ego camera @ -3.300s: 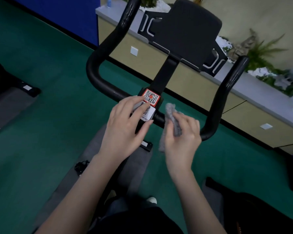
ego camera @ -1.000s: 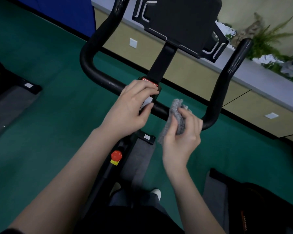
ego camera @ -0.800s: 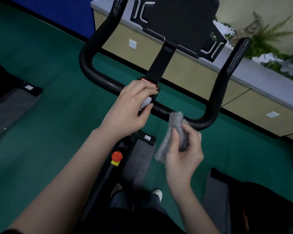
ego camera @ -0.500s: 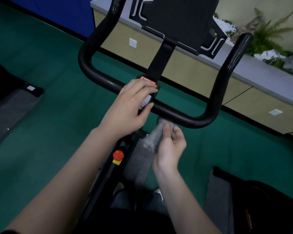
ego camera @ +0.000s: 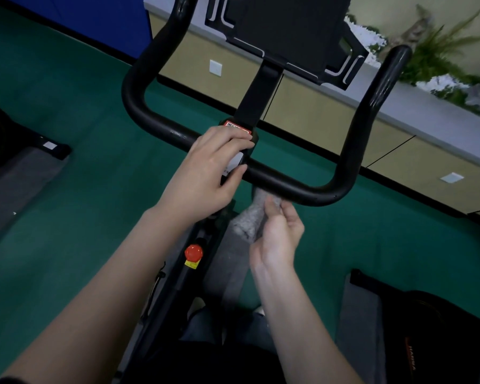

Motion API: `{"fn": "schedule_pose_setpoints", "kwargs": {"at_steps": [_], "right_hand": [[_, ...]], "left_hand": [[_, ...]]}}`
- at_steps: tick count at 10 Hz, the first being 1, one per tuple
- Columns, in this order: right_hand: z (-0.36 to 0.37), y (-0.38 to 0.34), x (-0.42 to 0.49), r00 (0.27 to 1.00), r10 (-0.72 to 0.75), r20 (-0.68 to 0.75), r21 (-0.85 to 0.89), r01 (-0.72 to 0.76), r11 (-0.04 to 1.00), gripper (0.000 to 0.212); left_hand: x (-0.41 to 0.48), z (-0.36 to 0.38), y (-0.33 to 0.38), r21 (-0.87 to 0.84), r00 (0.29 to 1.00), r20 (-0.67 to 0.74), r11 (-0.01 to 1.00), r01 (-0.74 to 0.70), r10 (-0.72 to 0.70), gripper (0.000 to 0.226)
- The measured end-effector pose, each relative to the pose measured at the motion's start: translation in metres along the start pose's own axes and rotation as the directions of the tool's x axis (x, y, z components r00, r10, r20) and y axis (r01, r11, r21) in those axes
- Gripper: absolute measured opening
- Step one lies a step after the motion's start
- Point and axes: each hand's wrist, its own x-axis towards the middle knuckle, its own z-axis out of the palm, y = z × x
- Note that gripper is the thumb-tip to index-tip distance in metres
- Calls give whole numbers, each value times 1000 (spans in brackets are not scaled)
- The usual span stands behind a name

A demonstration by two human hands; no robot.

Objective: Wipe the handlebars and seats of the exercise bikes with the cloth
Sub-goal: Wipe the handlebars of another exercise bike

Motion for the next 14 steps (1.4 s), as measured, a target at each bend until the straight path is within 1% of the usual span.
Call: {"fn": "schedule_pose_setpoints", "kwargs": {"at_steps": [1, 2, 3, 4, 5, 6, 7, 8, 9, 10, 11, 12, 13, 14], "right_hand": [[-1, 0, -1, 1000, -6, 24, -30, 7, 1000, 14], [3, 6, -7, 995, 48, 93, -102, -38, 994, 19], [-5, -2, -6, 995, 52, 84, -92, -45, 995, 14], [-22, -16, 1, 1000, -10, 14, -61, 11, 998, 12], [-29, -19, 3, 998, -17, 57, -128, 24, 991, 12], [-34, -19, 1, 997, -29, 69, -194, 42, 980, 14], [-50, -25, 6, 977, -188, -98, -225, 163, 961, 13], [-62, -37, 14, 852, -490, -185, -348, 410, 843, 16], [-58, -44, 20, 692, -716, -93, -531, 574, 624, 19], [-54, -37, 18, 581, -814, 17, -617, 647, 449, 21], [-53, -26, 14, 528, -841, 120, -632, 694, 345, 19], [-54, -25, 12, 516, -834, 193, -636, 713, 294, 19], [-55, -35, 17, 481, -851, 212, -641, 726, 250, 21], [-51, -39, 19, 468, -862, 194, -642, 725, 249, 20]], "left_hand": [[0, 1, 3, 35, 1000, -10, 999, 2, -2, 31], [-1, 4, 8, 126, 1000, -19, 992, -16, 18, 31], [-1, 5, 14, 184, 998, -17, 981, -56, 60, 31], [0, 10, 20, 191, 996, 17, 977, -91, 90, 33], [1, 17, 25, 226, 993, 46, 967, -115, 107, 38], [1, 22, 25, 284, 992, 40, 951, -124, 118, 39], [2, 25, 24, 286, 993, 11, 951, -113, 115, 37], [3, 26, 24, 278, 995, -17, 956, -92, 100, 34], [3, 27, 24, 267, 996, -27, 960, -80, 90, 33], [2, 28, 24, 266, 995, -39, 961, -78, 91, 33], [2, 28, 24, 273, 995, -44, 959, -79, 94, 33], [2, 30, 23, 281, 994, -48, 956, -85, 103, 33], [1, 30, 22, 281, 993, -45, 956, -89, 106, 33], [1, 30, 22, 285, 994, -42, 955, -86, 102, 34]]}}
